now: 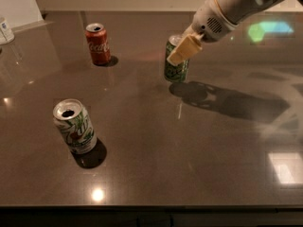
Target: Move green can near coke can
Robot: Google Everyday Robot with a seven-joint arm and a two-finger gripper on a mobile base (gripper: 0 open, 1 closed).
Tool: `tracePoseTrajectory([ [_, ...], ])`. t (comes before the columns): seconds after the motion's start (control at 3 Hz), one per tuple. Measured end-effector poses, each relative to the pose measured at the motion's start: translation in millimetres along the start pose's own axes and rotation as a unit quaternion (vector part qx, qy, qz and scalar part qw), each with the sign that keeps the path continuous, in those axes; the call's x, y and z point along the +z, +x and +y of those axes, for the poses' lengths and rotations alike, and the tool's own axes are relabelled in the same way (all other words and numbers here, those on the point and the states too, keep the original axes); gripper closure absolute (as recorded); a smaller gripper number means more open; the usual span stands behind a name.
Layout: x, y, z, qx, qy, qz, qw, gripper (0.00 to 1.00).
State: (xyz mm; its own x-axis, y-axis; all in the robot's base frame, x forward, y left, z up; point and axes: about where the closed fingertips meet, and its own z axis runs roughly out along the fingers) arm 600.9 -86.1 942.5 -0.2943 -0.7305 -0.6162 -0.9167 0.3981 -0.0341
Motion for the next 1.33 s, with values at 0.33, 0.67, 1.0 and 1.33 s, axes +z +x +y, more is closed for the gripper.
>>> tracePoseTrajectory([
  [0.33, 39.7, -34.5, -21.0, 0.005, -0.008, -0.011, 0.9999, 1.00],
  [0.67, 73.5, -62.6, -32.5, 0.007, -0.013, -0.021, 0.9997, 1.00],
  [1.0, 99.5, -88.3, -40.2, 0.003, -0.018, -0.024, 0.9995, 1.00],
  [1.33, 118.0, -110.0, -41.1, -0.006, -0.026, -0.018, 0.9995, 1.00],
])
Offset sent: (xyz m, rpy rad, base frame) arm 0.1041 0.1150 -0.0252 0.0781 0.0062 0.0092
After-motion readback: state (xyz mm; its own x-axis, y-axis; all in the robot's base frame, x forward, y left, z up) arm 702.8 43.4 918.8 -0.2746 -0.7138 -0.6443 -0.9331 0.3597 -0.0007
